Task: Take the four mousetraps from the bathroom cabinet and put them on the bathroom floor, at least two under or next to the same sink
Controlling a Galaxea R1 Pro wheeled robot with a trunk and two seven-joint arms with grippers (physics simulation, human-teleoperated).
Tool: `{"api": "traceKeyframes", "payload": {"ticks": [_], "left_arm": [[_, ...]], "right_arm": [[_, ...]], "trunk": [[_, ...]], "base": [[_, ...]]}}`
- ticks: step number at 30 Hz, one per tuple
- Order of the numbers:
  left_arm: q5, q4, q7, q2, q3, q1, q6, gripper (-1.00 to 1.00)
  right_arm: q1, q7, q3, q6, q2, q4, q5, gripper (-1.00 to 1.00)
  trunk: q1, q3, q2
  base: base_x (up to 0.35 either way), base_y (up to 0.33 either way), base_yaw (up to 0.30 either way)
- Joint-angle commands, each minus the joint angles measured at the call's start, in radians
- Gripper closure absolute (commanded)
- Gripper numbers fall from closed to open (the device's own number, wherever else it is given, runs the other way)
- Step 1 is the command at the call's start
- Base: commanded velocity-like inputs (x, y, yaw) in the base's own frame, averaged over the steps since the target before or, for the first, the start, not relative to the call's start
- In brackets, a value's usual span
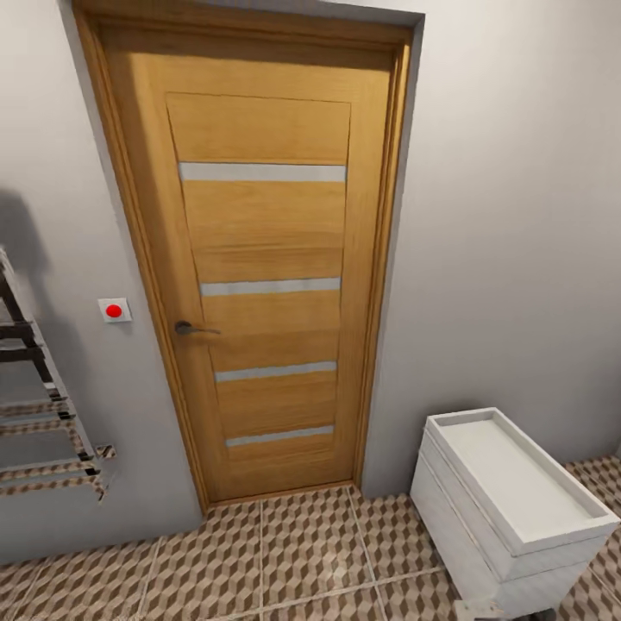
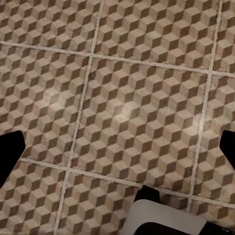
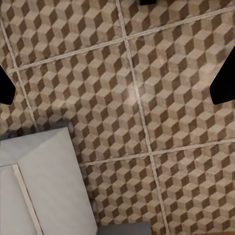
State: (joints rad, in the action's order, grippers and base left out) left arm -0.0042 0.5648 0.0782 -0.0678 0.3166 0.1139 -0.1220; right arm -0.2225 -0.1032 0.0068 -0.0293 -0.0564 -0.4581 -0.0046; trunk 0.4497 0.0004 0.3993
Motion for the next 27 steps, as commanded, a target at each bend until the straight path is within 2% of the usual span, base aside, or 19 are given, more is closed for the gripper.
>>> {"api": "traceKeyframes", "payload": {"ticks": [1, 27], "left_arm": [[0.000, 0.001, 0.002, 0.000, 0.001, 0.000, -0.005, -1.00], [0.001, 0.002, 0.003, 0.003, 0.000, 0.000, -0.004, -1.00]], "right_arm": [[0.000, -0.003, 0.001, -0.003, 0.000, 0.001, 0.000, -1.00], [0.000, -0.001, 0.001, -0.001, 0.000, 0.000, 0.002, -1.00]], "trunk": [[0.000, 0.000, 0.001], [0.000, 0.000, 0.001]], "base": [[0.000, 0.000, 0.300], [0.000, 0.000, 0.300]]}}
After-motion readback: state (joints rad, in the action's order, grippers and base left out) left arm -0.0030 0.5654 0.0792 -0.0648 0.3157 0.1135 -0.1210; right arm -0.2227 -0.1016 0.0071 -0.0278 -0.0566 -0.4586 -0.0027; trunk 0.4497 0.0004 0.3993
